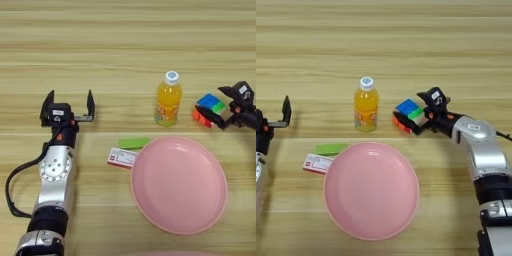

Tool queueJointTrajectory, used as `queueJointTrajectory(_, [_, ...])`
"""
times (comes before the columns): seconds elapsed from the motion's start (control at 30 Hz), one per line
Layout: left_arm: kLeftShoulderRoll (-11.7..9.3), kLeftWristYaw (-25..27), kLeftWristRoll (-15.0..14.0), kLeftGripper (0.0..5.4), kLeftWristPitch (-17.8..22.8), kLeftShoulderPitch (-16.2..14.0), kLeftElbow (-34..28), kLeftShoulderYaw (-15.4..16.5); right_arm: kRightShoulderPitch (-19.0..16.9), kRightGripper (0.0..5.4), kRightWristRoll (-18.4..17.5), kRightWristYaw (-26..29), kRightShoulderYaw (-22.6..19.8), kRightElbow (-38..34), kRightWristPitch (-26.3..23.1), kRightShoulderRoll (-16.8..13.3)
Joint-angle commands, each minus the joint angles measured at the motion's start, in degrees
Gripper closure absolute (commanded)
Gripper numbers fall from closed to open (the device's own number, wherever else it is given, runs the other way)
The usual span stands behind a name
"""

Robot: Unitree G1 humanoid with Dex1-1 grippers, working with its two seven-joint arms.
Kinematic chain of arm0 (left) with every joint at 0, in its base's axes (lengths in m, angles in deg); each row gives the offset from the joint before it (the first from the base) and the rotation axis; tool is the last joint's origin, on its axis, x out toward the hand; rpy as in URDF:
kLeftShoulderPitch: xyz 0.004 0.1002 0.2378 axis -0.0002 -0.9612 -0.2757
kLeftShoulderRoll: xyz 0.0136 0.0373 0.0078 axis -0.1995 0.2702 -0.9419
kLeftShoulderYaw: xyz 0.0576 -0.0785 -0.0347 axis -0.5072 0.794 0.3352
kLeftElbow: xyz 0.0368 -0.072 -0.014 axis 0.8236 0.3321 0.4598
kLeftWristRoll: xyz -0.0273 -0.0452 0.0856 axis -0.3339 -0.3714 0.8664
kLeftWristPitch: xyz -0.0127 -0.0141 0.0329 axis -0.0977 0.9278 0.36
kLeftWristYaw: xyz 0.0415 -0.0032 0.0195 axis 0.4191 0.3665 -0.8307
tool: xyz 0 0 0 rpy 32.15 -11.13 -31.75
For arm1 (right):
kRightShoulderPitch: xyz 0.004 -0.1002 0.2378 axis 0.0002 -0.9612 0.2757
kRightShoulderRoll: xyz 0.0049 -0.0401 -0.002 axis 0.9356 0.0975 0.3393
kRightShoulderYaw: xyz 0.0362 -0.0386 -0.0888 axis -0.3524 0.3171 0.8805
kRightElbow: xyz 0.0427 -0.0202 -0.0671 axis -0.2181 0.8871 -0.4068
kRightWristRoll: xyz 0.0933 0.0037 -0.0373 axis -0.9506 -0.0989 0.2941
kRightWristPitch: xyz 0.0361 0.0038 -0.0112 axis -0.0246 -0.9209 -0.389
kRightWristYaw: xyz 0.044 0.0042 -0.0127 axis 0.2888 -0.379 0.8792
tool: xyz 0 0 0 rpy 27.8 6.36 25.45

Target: Move the objects on the table

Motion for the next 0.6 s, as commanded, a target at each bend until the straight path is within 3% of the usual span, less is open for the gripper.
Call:
queueJointTrajectory(0.03, [0.2,0.0,-0.1,0.11,-0.4,0.5,0.2,-0.2,0.9,0.00,2.2,-0.2,1.3,1.8,2.0,0.1])
queueJointTrajectory(0.5, [0.4,-0.2,0.0,0.11,-0.5,0.5,0.1,-0.2,1.8,0.00,4.2,0.1,2.5,10.5,4.7,0.9])
queueJointTrajectory(0.6, [0.4,-0.2,0.0,0.00,-0.5,0.5,0.2,-0.2,2.1,0.28,4.3,0.2,2.4,11.7,5.3,1.0])
